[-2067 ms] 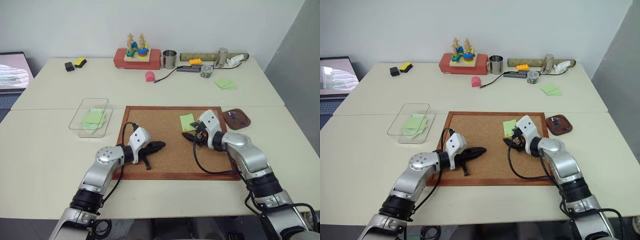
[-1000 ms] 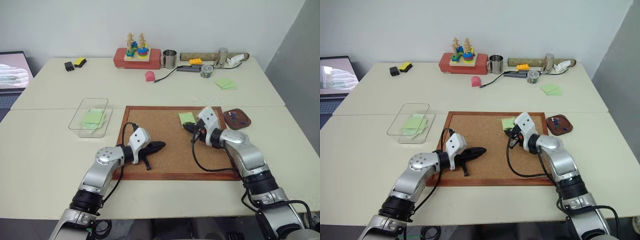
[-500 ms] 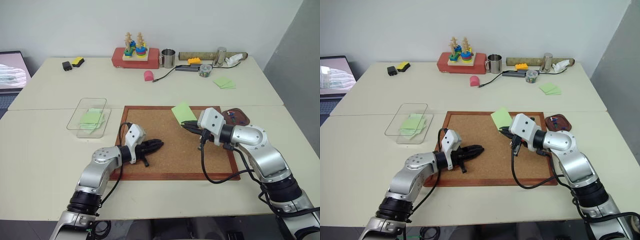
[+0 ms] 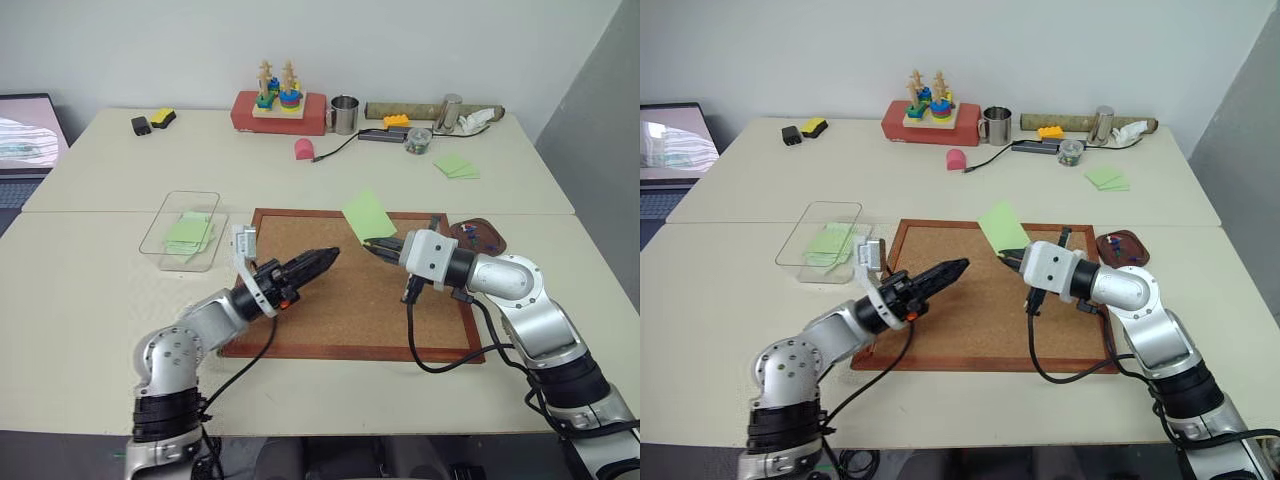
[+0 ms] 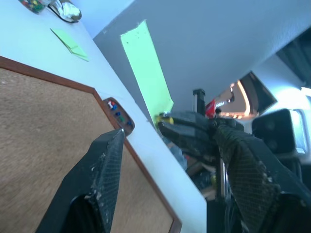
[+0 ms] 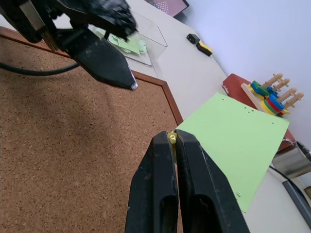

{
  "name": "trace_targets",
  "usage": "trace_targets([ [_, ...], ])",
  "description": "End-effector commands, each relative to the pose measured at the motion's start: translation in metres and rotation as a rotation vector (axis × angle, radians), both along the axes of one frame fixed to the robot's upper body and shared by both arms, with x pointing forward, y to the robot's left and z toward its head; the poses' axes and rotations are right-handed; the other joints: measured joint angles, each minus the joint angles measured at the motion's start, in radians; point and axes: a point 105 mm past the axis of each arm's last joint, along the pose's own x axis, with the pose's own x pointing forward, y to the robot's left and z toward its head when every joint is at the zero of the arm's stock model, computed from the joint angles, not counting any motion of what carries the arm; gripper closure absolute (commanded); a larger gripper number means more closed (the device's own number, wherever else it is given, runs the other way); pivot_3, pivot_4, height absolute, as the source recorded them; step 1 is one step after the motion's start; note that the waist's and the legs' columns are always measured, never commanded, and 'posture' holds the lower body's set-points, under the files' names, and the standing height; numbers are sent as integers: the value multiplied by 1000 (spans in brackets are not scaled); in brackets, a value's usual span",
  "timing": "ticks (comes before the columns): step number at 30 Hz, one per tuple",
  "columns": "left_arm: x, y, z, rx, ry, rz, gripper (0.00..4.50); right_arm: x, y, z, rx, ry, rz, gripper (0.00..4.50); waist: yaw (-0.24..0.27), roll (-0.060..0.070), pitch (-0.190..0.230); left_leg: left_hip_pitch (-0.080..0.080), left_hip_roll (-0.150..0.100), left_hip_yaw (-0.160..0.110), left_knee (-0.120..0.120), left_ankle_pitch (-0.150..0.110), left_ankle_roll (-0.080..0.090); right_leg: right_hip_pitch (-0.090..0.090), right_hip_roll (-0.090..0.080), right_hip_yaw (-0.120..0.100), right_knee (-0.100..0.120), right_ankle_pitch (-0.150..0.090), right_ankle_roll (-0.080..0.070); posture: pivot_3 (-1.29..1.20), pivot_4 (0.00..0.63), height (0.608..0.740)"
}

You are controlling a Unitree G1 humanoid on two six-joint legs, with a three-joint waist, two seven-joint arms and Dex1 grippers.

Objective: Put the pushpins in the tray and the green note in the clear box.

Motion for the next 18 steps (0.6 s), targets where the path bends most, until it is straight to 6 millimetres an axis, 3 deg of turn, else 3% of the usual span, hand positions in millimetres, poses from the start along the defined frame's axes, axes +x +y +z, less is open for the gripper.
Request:
trace_targets([
  [1,7,-12,15,-72,-9,-1,1313,-8,8,15,-2,-74,62,4500,0,0,0,0,0,0,0,0,0,0,0,0,0,0,0,0,150,740],
  [7,19,-22,20,-92,-31,14,1313,-13,12,14,-12,-81,89,4500,5,0,0,0,0,-2,0,0,0,1,0,-2,0,0,0,0,150,740],
  [8,20,-23,20,-89,-34,10,1654,-14,13,14,-12,-81,90,4500,5,0,0,0,0,-2,0,0,0,1,0,-2,0,0,0,0,150,740],
  [18,20,-24,17,-77,-41,-6,3422,-17,14,16,-2,-87,100,4500,6,0,0,-1,0,-5,0,1,-1,1,0,-5,-1,0,0,0,150,740],
])
